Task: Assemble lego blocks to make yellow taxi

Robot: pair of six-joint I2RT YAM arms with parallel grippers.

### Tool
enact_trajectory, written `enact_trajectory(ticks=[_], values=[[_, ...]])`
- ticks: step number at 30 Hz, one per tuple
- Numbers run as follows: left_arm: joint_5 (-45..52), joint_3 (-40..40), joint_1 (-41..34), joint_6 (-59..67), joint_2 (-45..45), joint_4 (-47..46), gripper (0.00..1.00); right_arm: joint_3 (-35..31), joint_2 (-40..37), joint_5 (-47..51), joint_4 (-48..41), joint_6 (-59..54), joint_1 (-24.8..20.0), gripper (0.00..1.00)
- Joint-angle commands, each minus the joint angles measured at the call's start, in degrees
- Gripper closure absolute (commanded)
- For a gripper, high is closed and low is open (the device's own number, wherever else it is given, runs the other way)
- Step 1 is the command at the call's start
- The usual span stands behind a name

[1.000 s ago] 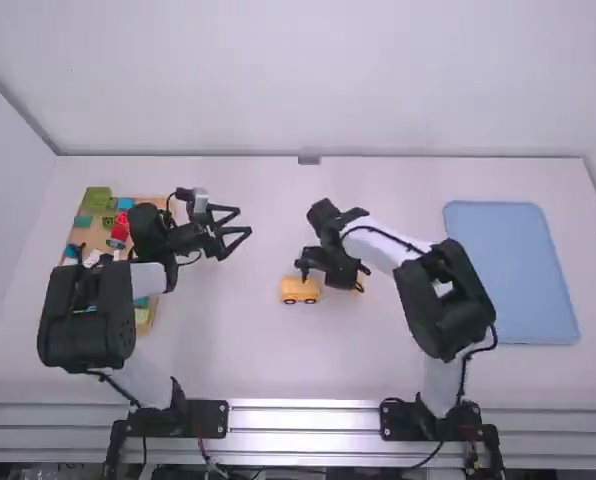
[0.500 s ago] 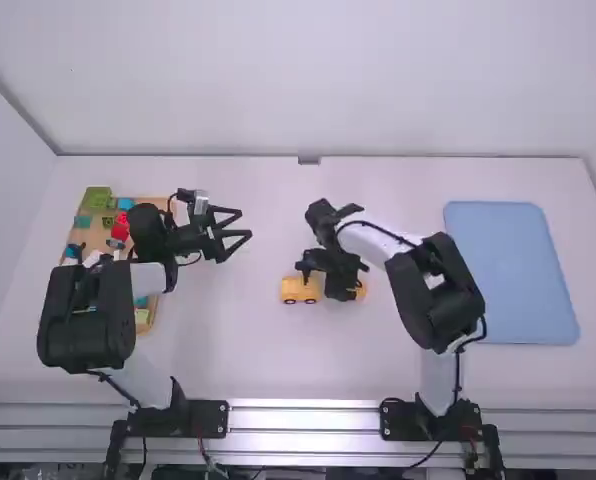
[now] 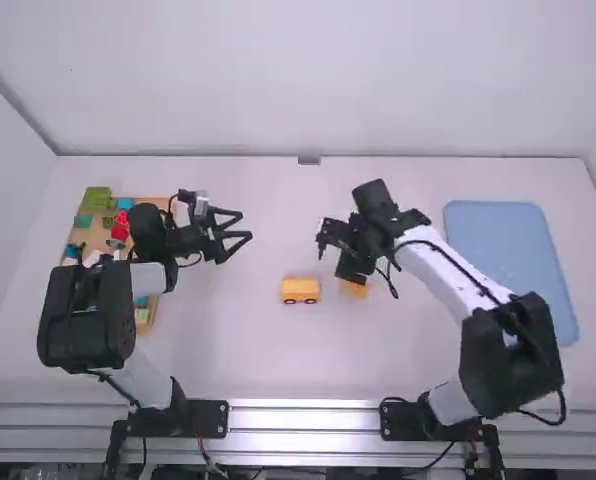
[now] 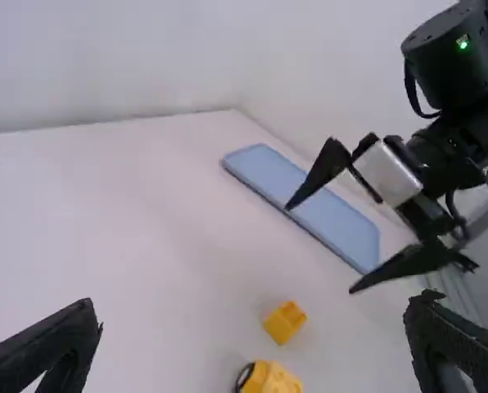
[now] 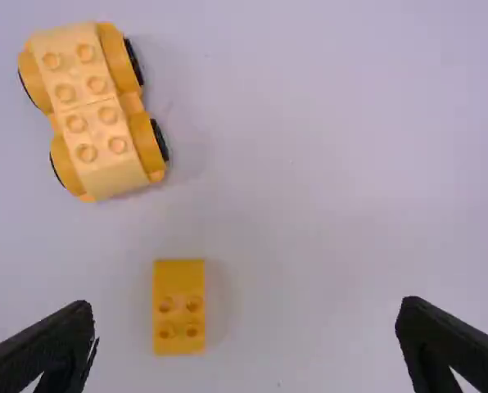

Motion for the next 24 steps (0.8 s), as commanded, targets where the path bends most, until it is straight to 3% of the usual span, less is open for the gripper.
enact_trajectory(ticks=[1,7,11,18,24], values=[[8.59,1.11,0.26,6.27,-0.04,0.42,0.01,-7.82,-2.47,-10.58,4.85,-1.81,-3.04,0.02],[10.38,0.66,-1.36,14.86,-0.04,0.46,0.01,-17.88,-5.53,-15.37,17.46,0.81,-7.96,0.02],[6.08,-1.42,-2.08,21.44,-0.04,0.28,0.01,-22.97,-4.28,-22.73,24.79,0.02,-10.78,0.02],[4.96,-5.9,-1.77,28.74,-0.04,0.76,0.01,-24.83,3.52,-35.06,31.61,-2.49,-18.36,0.02],[4.5,-9.22,-1.77,33.83,-0.04,2.32,0.01,-24.87,10.49,-38.8,31.67,-12.55,-20.55,0.02]])
